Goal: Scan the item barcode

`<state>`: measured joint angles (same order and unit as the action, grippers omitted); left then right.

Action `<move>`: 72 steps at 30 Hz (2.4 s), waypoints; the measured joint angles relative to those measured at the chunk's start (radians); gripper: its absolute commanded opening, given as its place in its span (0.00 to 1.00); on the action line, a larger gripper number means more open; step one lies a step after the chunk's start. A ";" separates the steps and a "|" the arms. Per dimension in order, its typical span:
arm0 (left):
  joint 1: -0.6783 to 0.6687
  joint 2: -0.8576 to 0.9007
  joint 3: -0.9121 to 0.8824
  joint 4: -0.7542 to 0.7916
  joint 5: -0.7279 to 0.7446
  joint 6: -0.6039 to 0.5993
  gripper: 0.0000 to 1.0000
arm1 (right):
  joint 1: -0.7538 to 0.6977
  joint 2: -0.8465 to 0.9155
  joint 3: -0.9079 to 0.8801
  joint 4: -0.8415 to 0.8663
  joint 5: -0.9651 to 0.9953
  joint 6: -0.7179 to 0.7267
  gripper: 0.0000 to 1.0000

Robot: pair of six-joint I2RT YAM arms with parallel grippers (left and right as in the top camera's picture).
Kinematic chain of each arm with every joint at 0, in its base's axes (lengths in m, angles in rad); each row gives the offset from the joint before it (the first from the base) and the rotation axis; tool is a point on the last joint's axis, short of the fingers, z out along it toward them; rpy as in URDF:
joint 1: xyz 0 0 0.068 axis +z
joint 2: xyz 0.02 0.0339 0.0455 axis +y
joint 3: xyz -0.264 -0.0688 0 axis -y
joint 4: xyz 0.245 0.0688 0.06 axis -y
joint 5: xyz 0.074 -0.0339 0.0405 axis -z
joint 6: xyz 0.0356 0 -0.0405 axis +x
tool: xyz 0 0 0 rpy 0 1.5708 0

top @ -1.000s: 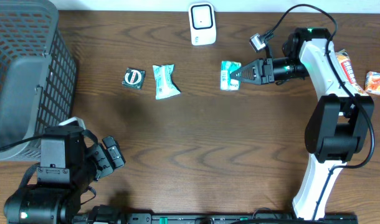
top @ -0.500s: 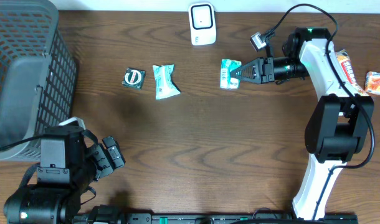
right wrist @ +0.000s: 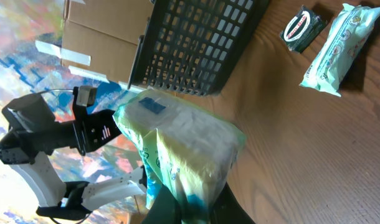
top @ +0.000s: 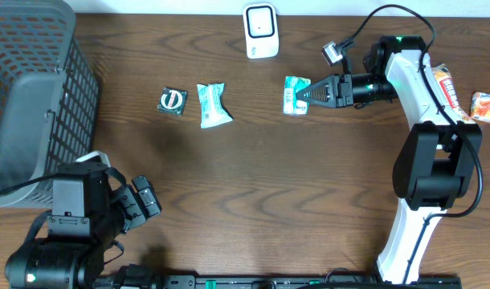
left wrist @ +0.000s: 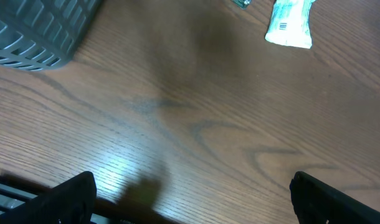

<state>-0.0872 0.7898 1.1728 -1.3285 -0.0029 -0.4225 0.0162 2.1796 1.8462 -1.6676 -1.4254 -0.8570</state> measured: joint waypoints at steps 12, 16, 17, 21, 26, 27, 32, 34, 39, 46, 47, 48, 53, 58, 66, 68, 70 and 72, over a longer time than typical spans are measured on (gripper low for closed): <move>0.000 0.000 0.000 0.000 0.000 0.000 0.98 | 0.000 0.000 0.000 0.000 0.001 0.000 0.01; 0.000 0.000 0.000 0.000 0.000 0.000 0.98 | 0.000 0.000 0.000 0.001 0.001 0.000 0.01; 0.000 0.000 0.000 0.000 0.000 0.000 0.98 | 0.000 0.000 0.000 0.001 0.001 0.000 0.01; 0.000 0.000 0.000 0.000 0.000 0.000 0.98 | 0.000 0.000 0.000 0.001 0.001 0.000 0.01; 0.000 0.000 0.000 0.000 0.000 0.000 0.98 | 0.000 0.000 0.000 0.001 0.001 0.000 0.01; 0.000 0.000 0.000 0.000 0.000 0.000 0.98 | 0.000 0.000 0.000 0.001 0.001 0.000 0.01; 0.000 0.000 0.000 0.000 0.000 0.000 0.97 | 0.000 0.000 0.000 0.001 0.001 0.000 0.01; 0.000 0.000 0.000 0.000 0.000 0.000 0.98 | 0.000 0.000 0.000 0.001 0.001 0.000 0.01; 0.000 0.000 0.000 0.000 0.000 0.000 0.97 | 0.005 0.000 0.000 0.001 0.002 0.000 0.01; 0.000 0.000 0.000 0.000 0.000 0.000 0.98 | 0.028 0.000 0.000 0.018 0.028 0.000 0.01; 0.000 0.000 0.000 0.000 0.000 0.000 0.98 | 0.035 0.000 0.000 0.027 0.030 0.000 0.01; 0.000 0.000 0.000 0.000 0.000 0.000 0.98 | 0.041 0.000 0.000 0.036 0.032 0.001 0.01; 0.000 0.000 0.000 0.000 0.000 0.000 0.98 | 0.069 0.000 -0.002 0.198 0.106 0.088 0.01; 0.000 0.000 0.000 0.000 0.000 0.000 0.98 | 0.130 0.000 -0.002 0.445 0.491 0.470 0.01; 0.000 0.000 0.000 0.000 0.000 0.000 0.98 | 0.287 0.000 -0.003 0.625 1.258 0.761 0.01; 0.000 0.000 0.000 0.000 0.000 0.000 0.98 | 0.326 0.000 -0.003 0.671 1.411 0.758 0.01; 0.000 0.000 0.000 0.000 0.000 0.000 0.98 | 0.355 0.000 -0.003 0.731 1.508 0.744 0.01; 0.000 0.000 0.000 0.000 0.000 0.000 0.98 | 0.385 0.000 -0.002 0.795 1.597 0.723 0.01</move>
<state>-0.0872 0.7898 1.1728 -1.3285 -0.0029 -0.4225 0.4015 2.1796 1.8439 -0.8730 0.1719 -0.1337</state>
